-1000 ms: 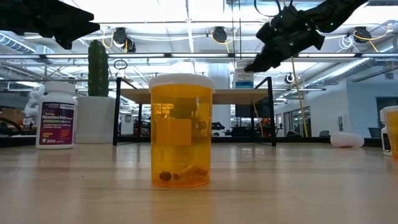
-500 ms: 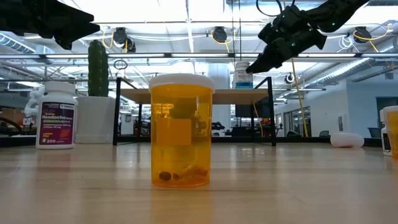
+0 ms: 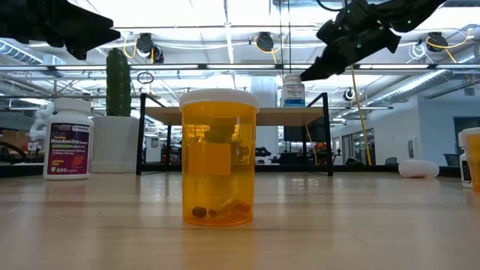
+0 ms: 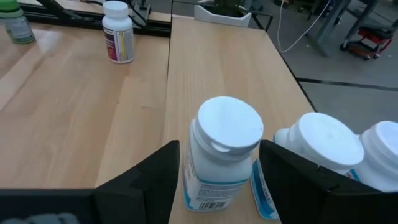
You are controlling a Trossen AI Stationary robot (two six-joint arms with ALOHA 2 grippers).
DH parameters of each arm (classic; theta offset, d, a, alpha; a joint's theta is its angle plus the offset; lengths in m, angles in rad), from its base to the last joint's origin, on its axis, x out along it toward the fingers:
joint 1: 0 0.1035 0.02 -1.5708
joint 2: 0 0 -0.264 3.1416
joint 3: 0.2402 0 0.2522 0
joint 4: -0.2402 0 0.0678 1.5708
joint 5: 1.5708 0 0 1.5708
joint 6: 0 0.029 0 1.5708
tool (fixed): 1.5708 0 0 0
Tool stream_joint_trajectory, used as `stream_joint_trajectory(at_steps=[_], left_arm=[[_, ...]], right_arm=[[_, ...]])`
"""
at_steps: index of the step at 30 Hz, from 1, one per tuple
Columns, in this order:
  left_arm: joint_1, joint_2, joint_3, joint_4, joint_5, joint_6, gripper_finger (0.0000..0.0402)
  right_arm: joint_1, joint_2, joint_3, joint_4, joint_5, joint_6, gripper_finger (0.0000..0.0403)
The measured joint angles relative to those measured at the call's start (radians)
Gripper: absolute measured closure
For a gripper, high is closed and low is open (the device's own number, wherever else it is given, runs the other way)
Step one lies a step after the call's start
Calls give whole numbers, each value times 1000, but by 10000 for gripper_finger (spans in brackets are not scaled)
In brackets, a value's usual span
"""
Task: Pick and place medicine bottles onto shelf by color
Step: Put the white and blue pill bottle aligned with the other white and blue pill bottle on the shelf, then put the white and purple pill bottle on the shelf
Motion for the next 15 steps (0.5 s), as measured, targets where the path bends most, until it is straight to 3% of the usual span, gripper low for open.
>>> stream_joint_trajectory(at_steps=[5, 15], left_arm=[[0, 0, 0, -38, -74, -46, 213], [0, 0, 0, -75, -167, -81, 213]], right_arm=[[1, -26, 0, 5, 1, 0, 187], [37, -61, 0, 197, -18, 106, 186]])
